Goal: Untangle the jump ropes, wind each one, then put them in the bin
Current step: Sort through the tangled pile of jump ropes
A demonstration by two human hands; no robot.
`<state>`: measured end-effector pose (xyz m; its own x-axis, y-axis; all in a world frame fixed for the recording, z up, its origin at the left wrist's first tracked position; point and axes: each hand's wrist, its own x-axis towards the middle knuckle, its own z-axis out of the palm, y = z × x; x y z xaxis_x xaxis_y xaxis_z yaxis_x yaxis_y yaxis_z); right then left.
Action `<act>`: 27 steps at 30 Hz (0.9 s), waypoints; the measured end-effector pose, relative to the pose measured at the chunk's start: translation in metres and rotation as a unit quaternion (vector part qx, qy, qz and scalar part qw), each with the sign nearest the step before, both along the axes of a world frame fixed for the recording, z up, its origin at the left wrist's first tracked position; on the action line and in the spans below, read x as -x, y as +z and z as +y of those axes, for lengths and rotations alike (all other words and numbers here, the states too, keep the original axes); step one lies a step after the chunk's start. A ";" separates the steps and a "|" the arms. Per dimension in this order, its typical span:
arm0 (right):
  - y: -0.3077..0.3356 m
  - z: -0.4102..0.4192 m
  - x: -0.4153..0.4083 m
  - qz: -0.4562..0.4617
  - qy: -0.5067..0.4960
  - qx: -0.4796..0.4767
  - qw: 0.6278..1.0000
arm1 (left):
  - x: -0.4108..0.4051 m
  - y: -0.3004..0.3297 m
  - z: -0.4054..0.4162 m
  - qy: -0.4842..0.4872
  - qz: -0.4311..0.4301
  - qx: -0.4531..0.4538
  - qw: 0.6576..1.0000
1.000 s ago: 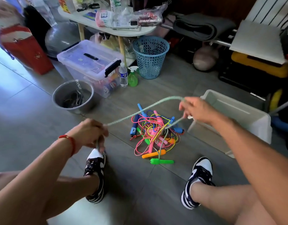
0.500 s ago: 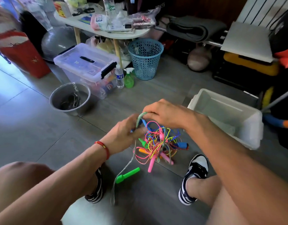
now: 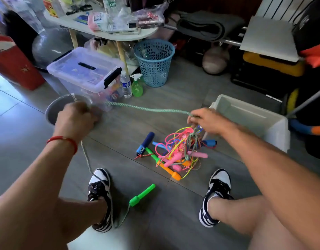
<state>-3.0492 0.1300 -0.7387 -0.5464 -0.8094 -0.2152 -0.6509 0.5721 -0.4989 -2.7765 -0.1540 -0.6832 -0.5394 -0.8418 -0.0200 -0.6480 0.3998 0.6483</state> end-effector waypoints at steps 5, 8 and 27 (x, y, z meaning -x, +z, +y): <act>0.049 -0.007 -0.016 0.001 0.055 0.051 0.997 | 0.030 -0.017 0.052 -0.254 -0.083 0.078 0.961; 0.066 -0.023 -0.037 0.032 0.114 0.061 0.991 | 0.059 -0.021 0.104 -0.381 -0.016 0.019 0.924; 0.008 -0.032 -0.021 -0.021 0.069 -0.012 0.997 | 0.049 0.022 0.068 -0.129 0.090 -0.017 0.988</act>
